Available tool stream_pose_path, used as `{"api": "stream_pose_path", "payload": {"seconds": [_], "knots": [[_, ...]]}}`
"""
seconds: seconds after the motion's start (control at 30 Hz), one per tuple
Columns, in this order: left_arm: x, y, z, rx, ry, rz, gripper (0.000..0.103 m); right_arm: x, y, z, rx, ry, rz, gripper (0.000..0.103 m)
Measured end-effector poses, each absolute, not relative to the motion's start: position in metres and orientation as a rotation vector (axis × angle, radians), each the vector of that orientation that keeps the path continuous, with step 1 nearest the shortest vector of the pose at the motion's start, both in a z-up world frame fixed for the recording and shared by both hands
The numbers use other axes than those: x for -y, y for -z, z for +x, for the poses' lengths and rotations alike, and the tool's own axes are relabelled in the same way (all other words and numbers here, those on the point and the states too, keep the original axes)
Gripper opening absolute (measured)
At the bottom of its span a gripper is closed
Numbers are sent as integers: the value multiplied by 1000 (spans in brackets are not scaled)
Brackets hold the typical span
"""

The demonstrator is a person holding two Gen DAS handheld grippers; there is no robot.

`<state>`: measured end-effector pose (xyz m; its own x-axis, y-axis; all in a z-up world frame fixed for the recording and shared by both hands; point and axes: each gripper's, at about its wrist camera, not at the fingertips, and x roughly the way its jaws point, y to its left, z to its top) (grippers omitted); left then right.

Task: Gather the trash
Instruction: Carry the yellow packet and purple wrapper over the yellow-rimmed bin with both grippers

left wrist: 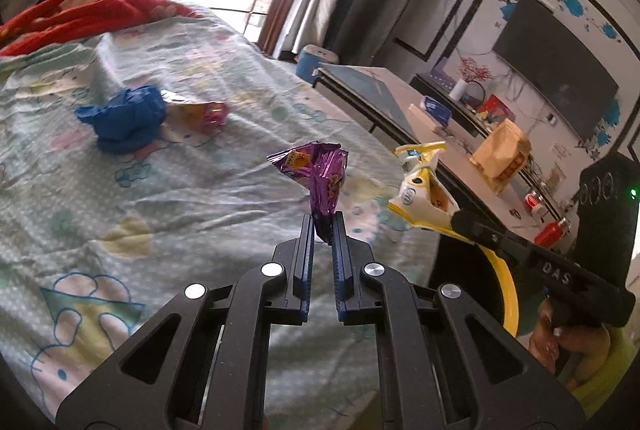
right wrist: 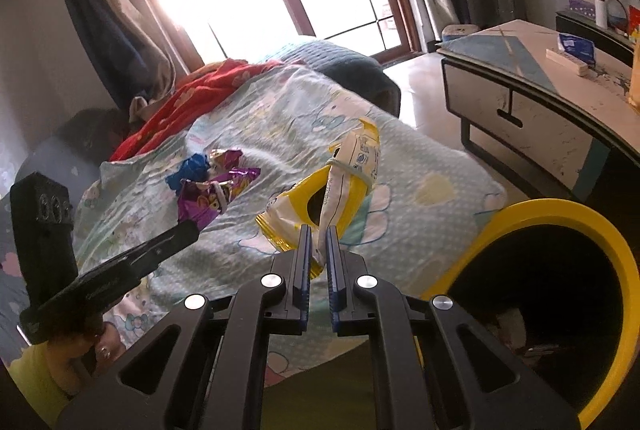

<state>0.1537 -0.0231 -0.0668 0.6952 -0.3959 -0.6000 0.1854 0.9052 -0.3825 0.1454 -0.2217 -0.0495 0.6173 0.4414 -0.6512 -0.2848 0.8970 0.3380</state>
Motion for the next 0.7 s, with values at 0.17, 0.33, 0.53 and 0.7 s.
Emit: {"api": "stream_pose_path", "payload": {"seconds": [0.17, 0.33, 0.53, 0.7], "knots": [[36, 60, 150, -728, 364, -288, 5, 237, 46, 142, -789, -395, 228, 7], [46, 54, 147, -719, 390, -278, 5, 254, 45, 139, -781, -366, 246, 7], [63, 45, 137, -703, 435, -249, 5, 280, 40, 133, -760, -325, 271, 7], [85, 41, 129, -699, 483, -207, 5, 305, 39, 128, -751, -287, 295, 7]]}}
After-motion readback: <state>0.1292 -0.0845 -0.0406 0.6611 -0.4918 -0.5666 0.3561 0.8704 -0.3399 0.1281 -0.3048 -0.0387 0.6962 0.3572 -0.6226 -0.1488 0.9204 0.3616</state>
